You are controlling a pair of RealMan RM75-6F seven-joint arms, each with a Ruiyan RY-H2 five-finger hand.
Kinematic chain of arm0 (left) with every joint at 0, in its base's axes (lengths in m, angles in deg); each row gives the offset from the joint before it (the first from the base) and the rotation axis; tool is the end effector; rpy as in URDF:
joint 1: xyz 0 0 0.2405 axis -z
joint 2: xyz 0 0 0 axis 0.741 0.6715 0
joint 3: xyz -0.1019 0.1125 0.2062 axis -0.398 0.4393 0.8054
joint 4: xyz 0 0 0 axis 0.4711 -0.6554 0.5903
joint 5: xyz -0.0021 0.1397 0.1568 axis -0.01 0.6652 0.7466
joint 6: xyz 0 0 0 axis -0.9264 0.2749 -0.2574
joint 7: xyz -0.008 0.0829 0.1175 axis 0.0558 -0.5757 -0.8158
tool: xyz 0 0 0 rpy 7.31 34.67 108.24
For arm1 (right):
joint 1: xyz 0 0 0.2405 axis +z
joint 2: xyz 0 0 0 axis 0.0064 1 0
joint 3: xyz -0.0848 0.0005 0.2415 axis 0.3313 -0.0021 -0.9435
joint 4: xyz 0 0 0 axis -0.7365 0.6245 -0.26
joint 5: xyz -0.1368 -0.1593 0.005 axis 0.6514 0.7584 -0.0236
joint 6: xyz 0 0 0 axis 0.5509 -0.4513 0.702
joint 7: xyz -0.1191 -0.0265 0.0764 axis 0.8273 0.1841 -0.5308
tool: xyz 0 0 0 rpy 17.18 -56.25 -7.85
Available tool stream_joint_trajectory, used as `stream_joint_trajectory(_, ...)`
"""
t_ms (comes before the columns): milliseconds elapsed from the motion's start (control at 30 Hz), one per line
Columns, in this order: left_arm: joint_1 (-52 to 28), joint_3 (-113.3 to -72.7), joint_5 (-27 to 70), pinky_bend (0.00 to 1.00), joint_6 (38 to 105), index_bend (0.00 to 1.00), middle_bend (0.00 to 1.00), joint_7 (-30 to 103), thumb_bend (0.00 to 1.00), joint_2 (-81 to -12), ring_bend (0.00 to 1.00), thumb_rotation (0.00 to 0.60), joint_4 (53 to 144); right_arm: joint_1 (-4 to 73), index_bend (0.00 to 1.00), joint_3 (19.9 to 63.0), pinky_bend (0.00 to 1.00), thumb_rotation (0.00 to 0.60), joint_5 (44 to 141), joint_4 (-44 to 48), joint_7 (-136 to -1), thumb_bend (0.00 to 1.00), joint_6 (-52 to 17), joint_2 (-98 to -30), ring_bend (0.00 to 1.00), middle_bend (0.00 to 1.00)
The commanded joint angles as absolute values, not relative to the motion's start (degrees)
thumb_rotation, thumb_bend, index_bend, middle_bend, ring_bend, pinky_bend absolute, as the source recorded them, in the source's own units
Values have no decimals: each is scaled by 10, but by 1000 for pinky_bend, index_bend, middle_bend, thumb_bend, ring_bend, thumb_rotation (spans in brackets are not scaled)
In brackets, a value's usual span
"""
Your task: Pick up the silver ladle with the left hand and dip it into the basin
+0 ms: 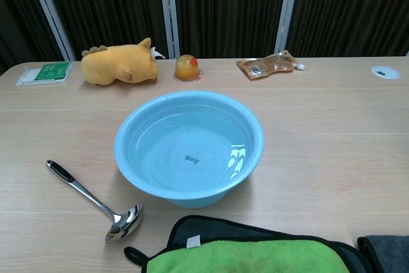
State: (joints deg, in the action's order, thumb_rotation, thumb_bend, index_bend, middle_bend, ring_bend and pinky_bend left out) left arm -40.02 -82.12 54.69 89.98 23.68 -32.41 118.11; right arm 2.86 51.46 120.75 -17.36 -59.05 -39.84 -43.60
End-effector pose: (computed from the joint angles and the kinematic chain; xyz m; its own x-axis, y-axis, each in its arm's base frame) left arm -0.2850 0.1721 0.1088 0.5551 0.0713 0.8287 0.8183 -0.2255 -0.5287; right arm -0.3055 -0.1580 0.1545 0.5238 -0.0369 0.8510 -0.8510 -0.0673 0.5209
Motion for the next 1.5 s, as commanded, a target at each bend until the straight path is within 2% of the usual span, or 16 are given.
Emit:
stream_joint_trajectory(33, -400, -821, 546, 0, 898, 0, 0, 236, 279, -325, 0, 600, 1181, 29, 0, 514, 0, 600, 1207, -174, -591, 0, -399, -436, 0, 0)
stream_joint_trajectory(233, -394, -823, 538, 0, 885, 18, 0, 238, 279, -326, 0, 600, 1178, 29, 0, 513, 0, 600, 1207, -174, -594, 0, -400, -436, 0, 0)
stream_joint_trajectory(267, -392, -824, 537, 0, 882, 45, 0, 241, 279, -327, 0, 600, 1178, 29, 0, 513, 0, 600, 1207, -174, -595, 0, -401, -436, 0, 0)
stream_joint_trajectory(333, -386, -828, 533, 0, 874, 169, 0, 251, 279, -332, 0, 600, 1172, 28, 0, 511, 0, 600, 1206, -174, -599, 0, -403, -435, 0, 0)
stream_joint_trajectory(400, -382, -832, 526, 0, 867, 235, 0, 249, 278, -337, 0, 600, 1163, 28, 0, 510, 0, 600, 1202, -173, -601, 0, -402, -434, 0, 0)
stream_joint_trajectory(600, -358, -844, 486, 0, 809, 339, 0, 228, 279, -362, 0, 600, 1135, 33, 0, 506, 0, 600, 1191, -174, -604, 0, -390, -431, 0, 0)
stream_joint_trajectory(767, -338, -852, 472, 0, 777, 383, 0, 223, 280, -386, 0, 600, 1118, 37, 0, 506, 0, 600, 1191, -173, -607, 0, -382, -430, 0, 0)
stream_joint_trajectory(1033, -312, -860, 458, 0, 746, 398, 0, 189, 280, -441, 0, 600, 1094, 45, 0, 509, 0, 600, 1191, -172, -619, 0, -366, -426, 0, 0)
stream_joint_trajectory(1233, -295, -857, 459, 0, 723, 486, 0, 181, 260, -476, 0, 600, 1079, 44, 0, 505, 0, 600, 1183, -171, -638, 0, -366, -418, 0, 0)
stream_joint_trajectory(1500, -276, -860, 446, 0, 702, 507, 0, 142, 260, -537, 0, 600, 1034, 46, 0, 504, 0, 600, 1176, -168, -652, 0, -360, -410, 0, 0)
